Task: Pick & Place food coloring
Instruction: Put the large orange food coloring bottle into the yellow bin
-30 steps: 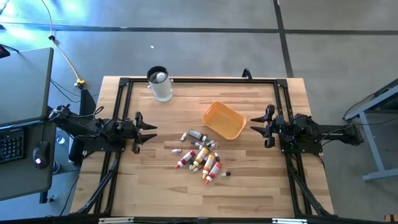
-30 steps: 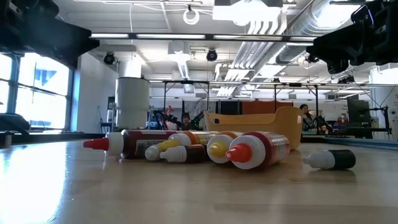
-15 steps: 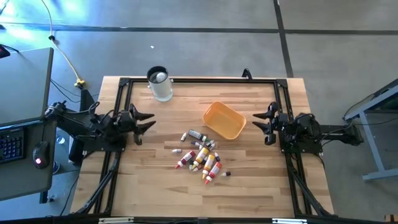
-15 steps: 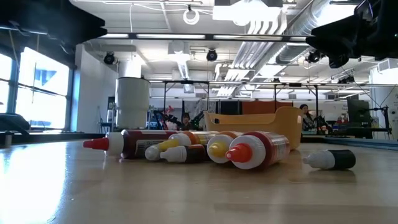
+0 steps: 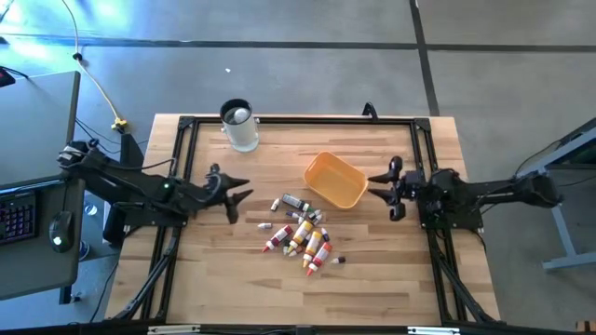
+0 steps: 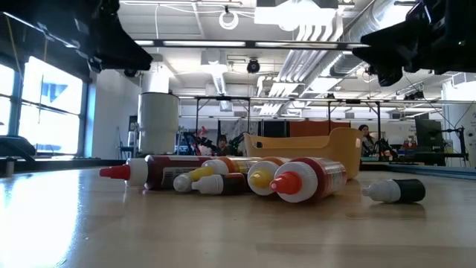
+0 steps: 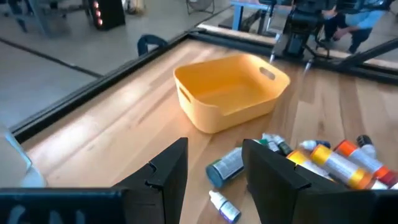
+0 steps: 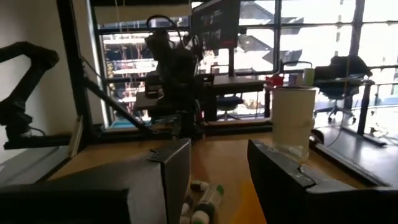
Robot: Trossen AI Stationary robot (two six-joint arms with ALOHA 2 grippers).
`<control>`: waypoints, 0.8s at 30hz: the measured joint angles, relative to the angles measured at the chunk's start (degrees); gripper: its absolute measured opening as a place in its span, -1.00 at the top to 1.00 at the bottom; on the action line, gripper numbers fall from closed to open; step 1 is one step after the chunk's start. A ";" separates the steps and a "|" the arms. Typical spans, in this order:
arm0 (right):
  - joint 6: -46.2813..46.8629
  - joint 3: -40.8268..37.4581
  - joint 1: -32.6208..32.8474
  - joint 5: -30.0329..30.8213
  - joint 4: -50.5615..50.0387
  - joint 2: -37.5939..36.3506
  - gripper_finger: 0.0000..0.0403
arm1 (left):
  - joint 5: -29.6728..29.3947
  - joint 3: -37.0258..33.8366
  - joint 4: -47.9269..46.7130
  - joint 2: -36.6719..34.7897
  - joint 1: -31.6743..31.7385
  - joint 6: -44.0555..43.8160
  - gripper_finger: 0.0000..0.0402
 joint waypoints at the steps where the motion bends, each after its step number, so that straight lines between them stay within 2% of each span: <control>1: 0.99 0.00 0.00 -0.34 0.54 2.12 0.24 | 0.00 0.54 -0.05 1.57 0.00 -0.06 0.24; 5: 6.41 0.00 0.00 -0.80 0.23 9.21 0.24 | 0.71 2.65 -0.05 6.88 0.00 -2.98 0.24; 11: 6.60 4.53 0.03 -3.93 -2.28 17.31 0.24 | 0.13 4.85 1.78 13.02 0.00 -7.31 0.24; 14: 4.44 10.63 2.01 -6.43 -5.35 22.31 0.24 | 0.02 4.96 4.83 15.48 0.00 -7.47 0.24; 19: -5.53 23.75 10.29 -7.38 -12.85 35.35 0.24 | -0.06 4.98 8.82 18.10 0.00 -7.46 0.24; 24: -11.35 38.88 17.23 -9.91 -30.69 48.21 0.24 | -1.44 5.07 9.34 18.13 0.00 -9.35 0.24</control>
